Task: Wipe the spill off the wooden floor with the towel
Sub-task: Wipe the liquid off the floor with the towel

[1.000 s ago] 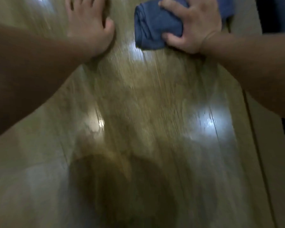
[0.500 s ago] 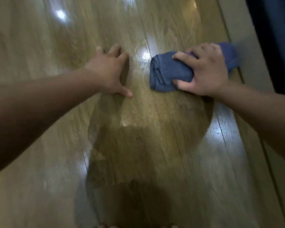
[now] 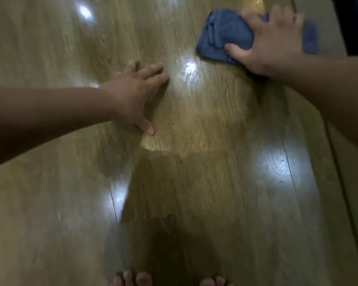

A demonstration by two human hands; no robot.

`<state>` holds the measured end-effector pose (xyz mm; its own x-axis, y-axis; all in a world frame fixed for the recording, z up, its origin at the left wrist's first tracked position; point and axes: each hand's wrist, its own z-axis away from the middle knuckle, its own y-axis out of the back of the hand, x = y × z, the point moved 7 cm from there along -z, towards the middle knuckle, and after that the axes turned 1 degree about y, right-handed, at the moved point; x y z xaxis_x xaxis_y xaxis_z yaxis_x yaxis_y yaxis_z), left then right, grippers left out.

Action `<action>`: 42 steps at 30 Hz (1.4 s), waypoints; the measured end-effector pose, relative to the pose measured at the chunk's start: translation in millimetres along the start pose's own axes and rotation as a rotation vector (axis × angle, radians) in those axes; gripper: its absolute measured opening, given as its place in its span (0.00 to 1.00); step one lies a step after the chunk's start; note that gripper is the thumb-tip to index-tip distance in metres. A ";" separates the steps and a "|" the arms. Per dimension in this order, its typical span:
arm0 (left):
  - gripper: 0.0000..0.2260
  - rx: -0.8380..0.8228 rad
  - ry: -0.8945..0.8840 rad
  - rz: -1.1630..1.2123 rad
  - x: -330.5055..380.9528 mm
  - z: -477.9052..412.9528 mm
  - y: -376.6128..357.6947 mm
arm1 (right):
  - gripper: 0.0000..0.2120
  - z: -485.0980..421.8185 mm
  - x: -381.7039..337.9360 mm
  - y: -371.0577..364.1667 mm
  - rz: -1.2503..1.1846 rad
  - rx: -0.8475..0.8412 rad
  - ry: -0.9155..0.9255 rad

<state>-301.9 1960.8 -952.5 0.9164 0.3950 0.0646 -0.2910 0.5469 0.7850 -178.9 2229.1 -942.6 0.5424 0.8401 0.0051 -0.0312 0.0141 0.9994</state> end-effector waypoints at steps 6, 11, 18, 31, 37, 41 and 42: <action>0.65 0.038 -0.111 -0.016 -13.9 19.7 -38.3 | 0.40 -17.1 -6.7 0.8 -0.085 -0.089 -0.299; 0.62 0.023 -0.027 0.121 -3.9 19.9 -31.2 | 0.39 59.7 2.7 5.2 -0.032 -0.158 -0.329; 0.59 0.123 0.158 0.232 -41.5 47.7 -41.1 | 0.39 142.2 -86.7 -19.4 -0.148 -0.217 -0.886; 0.42 0.396 0.402 0.239 -85.7 102.0 -106.5 | 0.33 134.9 -73.3 1.8 -0.130 -0.177 -0.370; 0.40 0.470 0.405 0.231 -82.2 101.5 -107.9 | 0.36 142.9 -12.6 -5.6 -0.286 -0.137 -0.929; 0.33 0.482 0.396 0.220 -81.3 100.4 -107.5 | 0.40 130.6 -174.7 -10.2 -0.210 -0.227 -0.548; 0.30 0.484 0.395 0.232 -82.0 101.5 -108.4 | 0.40 131.3 -216.9 -6.8 -0.199 -0.210 -0.399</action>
<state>-317.6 1794.2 -980.3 0.6487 0.7535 0.1068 -0.2278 0.0583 0.9720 -186.1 1975.6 -946.0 0.8328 0.5378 -0.1317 -0.0406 0.2964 0.9542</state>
